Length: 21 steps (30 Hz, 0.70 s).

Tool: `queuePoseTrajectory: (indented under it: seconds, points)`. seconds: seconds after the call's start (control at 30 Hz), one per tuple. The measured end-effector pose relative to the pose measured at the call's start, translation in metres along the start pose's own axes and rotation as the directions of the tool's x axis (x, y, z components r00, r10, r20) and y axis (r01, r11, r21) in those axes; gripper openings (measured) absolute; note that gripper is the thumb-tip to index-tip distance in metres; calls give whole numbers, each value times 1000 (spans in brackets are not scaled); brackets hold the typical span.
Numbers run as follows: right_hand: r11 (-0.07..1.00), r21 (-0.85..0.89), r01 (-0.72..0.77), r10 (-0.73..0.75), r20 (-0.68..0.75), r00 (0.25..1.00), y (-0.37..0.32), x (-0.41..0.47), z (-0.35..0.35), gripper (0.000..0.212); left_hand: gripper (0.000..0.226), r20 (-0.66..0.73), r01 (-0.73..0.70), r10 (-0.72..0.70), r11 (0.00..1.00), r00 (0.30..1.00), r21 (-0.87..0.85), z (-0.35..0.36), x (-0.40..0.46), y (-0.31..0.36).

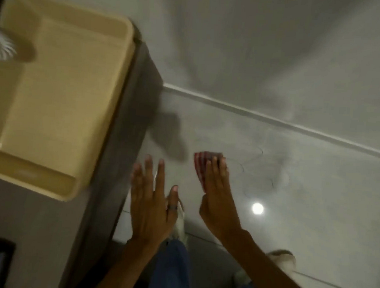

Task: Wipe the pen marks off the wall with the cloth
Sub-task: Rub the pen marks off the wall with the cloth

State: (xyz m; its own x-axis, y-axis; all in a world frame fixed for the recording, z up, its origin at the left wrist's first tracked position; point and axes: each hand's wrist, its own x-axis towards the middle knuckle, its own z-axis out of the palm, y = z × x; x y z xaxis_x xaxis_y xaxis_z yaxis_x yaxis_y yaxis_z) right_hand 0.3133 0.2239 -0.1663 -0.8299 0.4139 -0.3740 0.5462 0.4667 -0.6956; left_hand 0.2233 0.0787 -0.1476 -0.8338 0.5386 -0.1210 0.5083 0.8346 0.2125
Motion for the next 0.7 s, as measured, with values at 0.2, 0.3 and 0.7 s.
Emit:
queuePoseTrajectory:
  seconds: [0.2,0.3,0.7]
  points:
    - [978,-133,-159,153,-54,987,196,-70,36,96,71,245,-202,226,972,943,-119,153,-25,24]
    - [952,-206,-225,196,-151,969,269,-79,59,96,72,255,-272,292,956,922,-110,228,-14,26]
    - [866,-87,-493,436,-353,828,415,-47,119,90,68,96,-156,155,988,983,0,408,46,16]
